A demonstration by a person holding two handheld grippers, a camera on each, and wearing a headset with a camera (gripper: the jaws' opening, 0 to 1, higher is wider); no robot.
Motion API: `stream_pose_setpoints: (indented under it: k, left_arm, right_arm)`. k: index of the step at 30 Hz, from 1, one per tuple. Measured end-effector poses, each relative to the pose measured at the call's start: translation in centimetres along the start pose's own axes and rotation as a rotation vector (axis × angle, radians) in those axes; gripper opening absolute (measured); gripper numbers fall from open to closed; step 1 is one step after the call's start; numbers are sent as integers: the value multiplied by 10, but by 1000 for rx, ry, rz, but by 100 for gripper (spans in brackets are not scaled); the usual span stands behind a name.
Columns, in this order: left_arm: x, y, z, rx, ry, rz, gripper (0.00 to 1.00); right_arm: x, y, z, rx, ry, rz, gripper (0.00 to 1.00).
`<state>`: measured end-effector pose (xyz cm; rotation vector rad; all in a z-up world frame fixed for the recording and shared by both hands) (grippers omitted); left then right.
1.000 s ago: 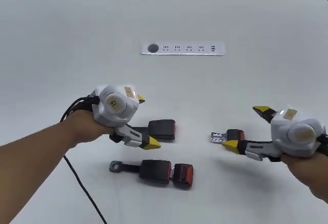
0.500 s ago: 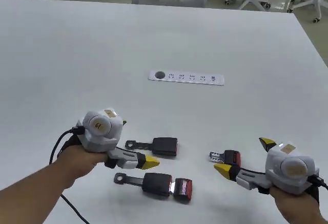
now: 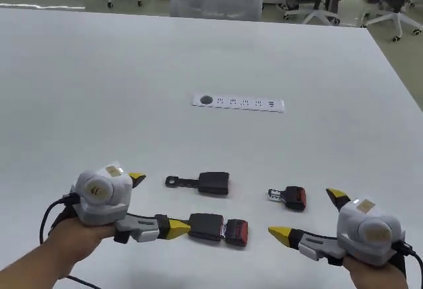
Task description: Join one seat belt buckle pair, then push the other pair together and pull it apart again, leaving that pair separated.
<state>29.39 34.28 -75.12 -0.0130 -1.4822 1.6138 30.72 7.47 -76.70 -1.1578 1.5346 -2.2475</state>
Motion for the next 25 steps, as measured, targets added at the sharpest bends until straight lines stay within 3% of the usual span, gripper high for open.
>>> stream_pose_setpoints:
  k: [8,11,18,25]
  left_arm:
    - [31,15,0,48,-30,55,100]
    - [43,22,2,49,-32,56,100]
    - [65,29,2,36,-45,65,100]
    - [76,29,6,28,-67,75,100]
  right_arm:
    - [23,4,-14,14,9,17,100]
    - [30,7,-18,8,9,18,100]
    - [42,6,-18,3,25,24,100]
    - [50,7,-17,10,40,32,100]
Point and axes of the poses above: the centre of the closed fingertips' face, and the gripper's own axes: x roughly backward along the fingers, z roughly to its right, y roughly out of its underside, the point moved 1 cm from there along x, roughly backward along the fingers, and after that the axes turned 11 degrees about x, right-handed, at the moved point
